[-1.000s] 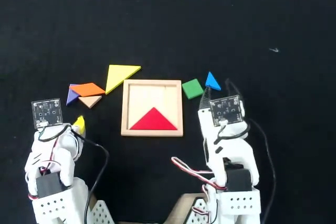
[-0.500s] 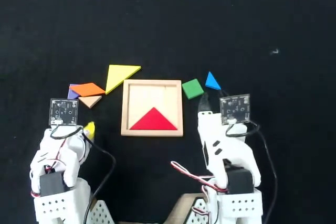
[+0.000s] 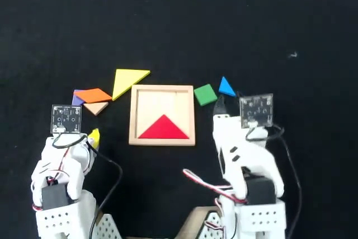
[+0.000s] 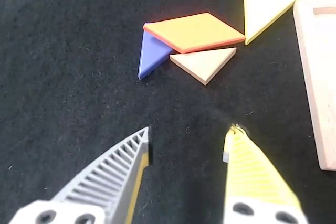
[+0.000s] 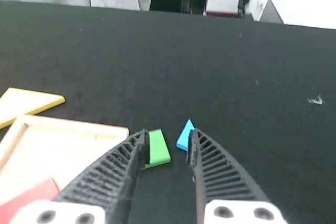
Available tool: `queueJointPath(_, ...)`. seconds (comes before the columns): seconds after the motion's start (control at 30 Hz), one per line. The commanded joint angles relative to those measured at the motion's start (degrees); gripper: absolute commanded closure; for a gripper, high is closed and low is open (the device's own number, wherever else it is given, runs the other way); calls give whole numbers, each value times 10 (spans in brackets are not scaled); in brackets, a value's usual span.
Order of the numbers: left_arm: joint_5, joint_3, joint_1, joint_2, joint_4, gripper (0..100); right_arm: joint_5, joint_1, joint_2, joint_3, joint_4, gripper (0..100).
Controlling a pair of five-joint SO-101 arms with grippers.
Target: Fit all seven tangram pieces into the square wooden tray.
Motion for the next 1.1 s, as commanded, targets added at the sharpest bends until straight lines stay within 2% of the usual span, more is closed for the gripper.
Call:
queueJointPath(0.0,-7,5,-5,-4,-10,769,-4,5,152,-79,-30,864)
queueJointPath(0.13,-10,10,-3,-4,-11,769,-4,6,297,-105,-81,861)
queueJointPath(0.27,-11,13,-2,-4,-13,769,-4,6,373,-106,-120,861)
queueJointPath(1.07,-11,13,0,-4,-13,769,-4,5,384,-94,-126,861)
